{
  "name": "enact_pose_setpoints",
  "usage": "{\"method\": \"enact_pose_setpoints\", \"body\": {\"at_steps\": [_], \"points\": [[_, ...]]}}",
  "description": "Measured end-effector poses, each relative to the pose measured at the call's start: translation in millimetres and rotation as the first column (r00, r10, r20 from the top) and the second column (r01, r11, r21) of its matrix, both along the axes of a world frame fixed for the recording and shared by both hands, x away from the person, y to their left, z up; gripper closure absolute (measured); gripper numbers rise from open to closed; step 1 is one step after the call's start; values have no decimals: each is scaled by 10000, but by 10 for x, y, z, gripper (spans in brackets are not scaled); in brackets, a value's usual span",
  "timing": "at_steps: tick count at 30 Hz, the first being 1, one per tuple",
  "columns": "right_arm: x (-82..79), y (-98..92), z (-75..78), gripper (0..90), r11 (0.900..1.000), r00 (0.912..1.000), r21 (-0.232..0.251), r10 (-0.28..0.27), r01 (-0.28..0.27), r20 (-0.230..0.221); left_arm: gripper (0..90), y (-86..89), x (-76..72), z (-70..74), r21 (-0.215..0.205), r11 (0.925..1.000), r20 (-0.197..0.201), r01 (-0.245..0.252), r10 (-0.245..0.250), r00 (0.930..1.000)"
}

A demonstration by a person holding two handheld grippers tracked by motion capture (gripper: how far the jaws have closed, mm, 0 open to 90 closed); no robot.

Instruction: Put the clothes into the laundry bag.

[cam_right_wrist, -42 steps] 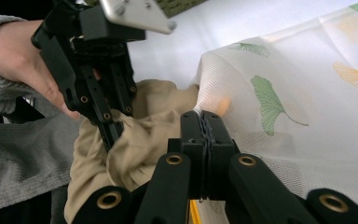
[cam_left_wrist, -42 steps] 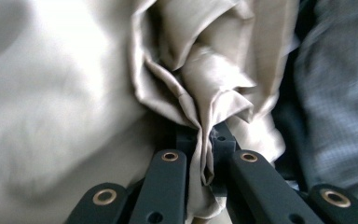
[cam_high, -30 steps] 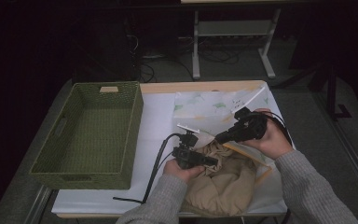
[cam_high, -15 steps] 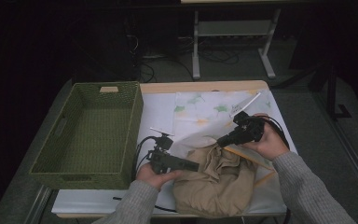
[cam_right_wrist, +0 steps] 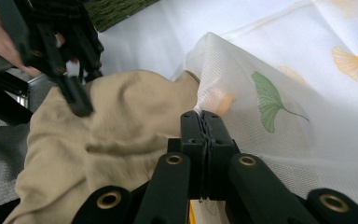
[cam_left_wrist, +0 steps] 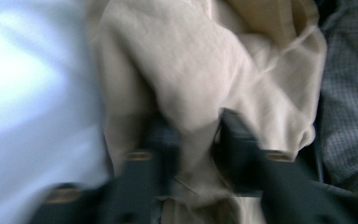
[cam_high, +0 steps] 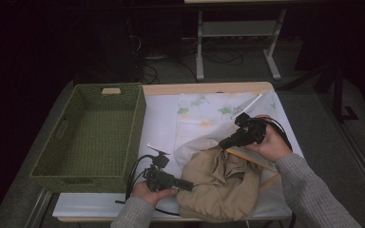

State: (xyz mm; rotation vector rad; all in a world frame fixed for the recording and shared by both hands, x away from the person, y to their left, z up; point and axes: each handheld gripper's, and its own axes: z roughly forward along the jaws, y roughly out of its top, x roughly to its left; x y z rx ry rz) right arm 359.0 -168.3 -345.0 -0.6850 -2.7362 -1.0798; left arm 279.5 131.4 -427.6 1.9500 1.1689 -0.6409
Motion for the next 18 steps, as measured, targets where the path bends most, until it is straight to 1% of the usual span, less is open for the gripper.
{"method": "enact_pose_setpoints", "body": {"at_steps": [1,2,3,4,5,6,7,8,9,10,12,13,14,15,16,17,18], "points": [[0,0,0,883,10000,10000,0,0,0,0,719,-30,4,-2,-324,9994,86,119,-116,9999],[-5,14,6,883,10000,10000,-19,51,-51,0,814,-71,14,9,-751,9967,222,291,-275,9994],[-14,49,19,884,9998,9998,4,199,-199,66,860,-153,32,43,-1146,9928,395,352,-308,9987],[-14,49,19,884,9998,9998,4,199,-199,66,866,-153,32,43,-1146,9928,395,352,-308,9987],[-24,84,50,884,9995,9995,30,304,-304,81,869,-228,53,86,-1257,9911,548,448,-381,9978],[-24,84,50,884,9995,9995,30,304,-304,81,869,-280,65,119,-1289,9903,689,516,-430,9967],[-34,109,86,884,9992,9991,93,382,-383,165,872,-348,84,164,-1320,9895,826,582,-475,9954],[-44,120,110,884,9990,9990,153,410,-413,190,872,-468,134,241,-1426,9882,1012,551,-408,9940],[-44,120,110,884,9990,9990,153,410,-413,190,872,-468,134,241,-1426,9882,1012,551,-408,9940],[-50,127,135,884,9986,9986,234,471,-476,220,872,-518,169,267,-1496,9875,1084,498,-337,9935],[-68,138,193,884,9983,9981,245,516,-525,348,872,-597,243,291,-1591,9871,1222,188,8,9925],[-75,138,225,884,9983,9980,281,505,-516,378,871,-625,280,292,-1599,9871,1297,-95,306,9911],[-82,137,257,884,9983,9981,321,474,-486,383,871,-634,327,275,-1515,9869,1446,-560,782,9864],[-83,133,280,884,9982,9980,365,451,-468,442,868,-630,361,241,-1526,9839,1441,-932,1155,9828],[-81,129,285,884,9983,9982,364,428,-444,421,863,-630,379,217,-1504,9819,1366,-1155,1364,9812],[-70,121,258,884,9989,9985,210,404,-412,366,827,-614,389,169,-1406,9824,1296,-1234,1418,9814],[-62,117,233,883,9991,9987,118,406,-410,321,795,-614,389,169,-1406,9824,1296,-1234,1418,9814]]}}
